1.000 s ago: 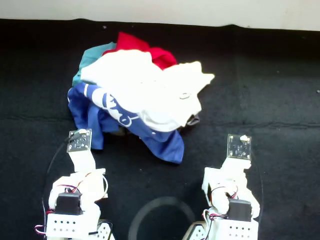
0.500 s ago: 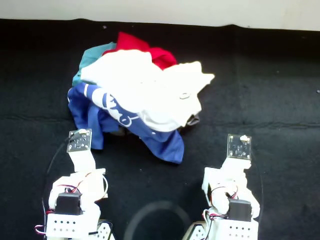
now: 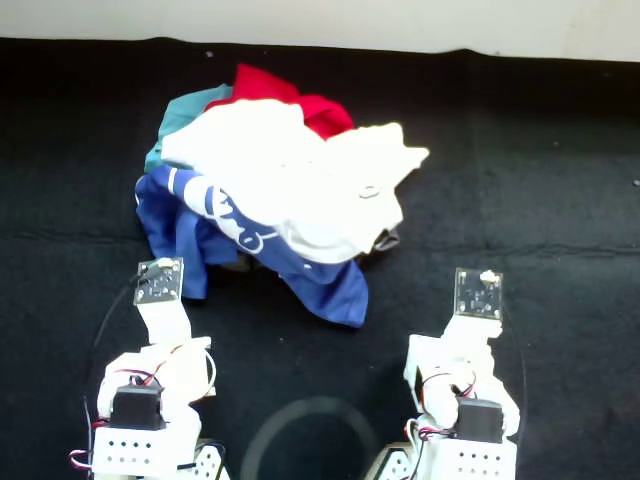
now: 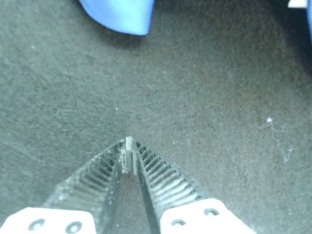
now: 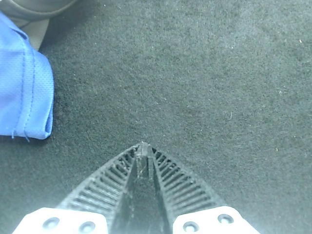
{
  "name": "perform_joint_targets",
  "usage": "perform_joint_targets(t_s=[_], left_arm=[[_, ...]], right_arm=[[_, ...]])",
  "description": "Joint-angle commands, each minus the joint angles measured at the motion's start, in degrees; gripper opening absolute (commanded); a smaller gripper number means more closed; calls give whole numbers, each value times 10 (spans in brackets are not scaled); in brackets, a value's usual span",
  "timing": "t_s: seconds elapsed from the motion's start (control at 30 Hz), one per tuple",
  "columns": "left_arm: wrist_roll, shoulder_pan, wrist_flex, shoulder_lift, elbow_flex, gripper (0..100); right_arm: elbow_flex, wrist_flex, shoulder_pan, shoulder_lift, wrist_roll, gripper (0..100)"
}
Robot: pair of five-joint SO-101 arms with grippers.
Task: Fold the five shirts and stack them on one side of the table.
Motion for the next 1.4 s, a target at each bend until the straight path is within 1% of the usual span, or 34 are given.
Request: perform_joint_targets(t_s=[0.0,0.33,0.37,0.4,0.47,0.57,0.63,0.7,0.8,0.9,0.97,1.03,1.13,1.23,1.37], left_arm=[[3,7,-5,-2,8,8],[-2,3,-5,-2,6,10],[-15,-3,-8,-2,3,11],[-40,-16,-10,-3,1,11],[-119,-46,-34,-4,0,21],[-245,-82,-55,-3,0,89],[-295,-97,-66,-3,2,133],[-331,-126,-72,-4,1,143],[-337,-154,-113,-3,7,147],[-336,-163,-130,-2,-8,162],[-318,-161,-133,-1,-39,188],[-302,-157,-131,0,-85,192],[-289,-126,-130,36,-153,193],[-272,-108,-134,158,-239,195],[-241,-80,-124,420,-423,195]], right_arm=[[73,-6,5,-3,-3,7],[73,-6,5,-3,-3,7],[73,-6,5,-3,-3,7],[73,-6,5,-3,-3,7],[73,-6,5,-3,-3,7],[73,-6,5,-3,-3,7],[73,-6,5,-3,-3,7],[74,-8,2,-3,-5,7],[74,-9,2,-3,-4,7],[74,-8,2,-3,-5,7],[74,-8,2,-3,-5,7],[74,-8,2,-3,-4,7],[74,-8,1,-3,-4,7],[74,-8,0,-3,-4,7],[74,-8,1,-3,-3,7]])
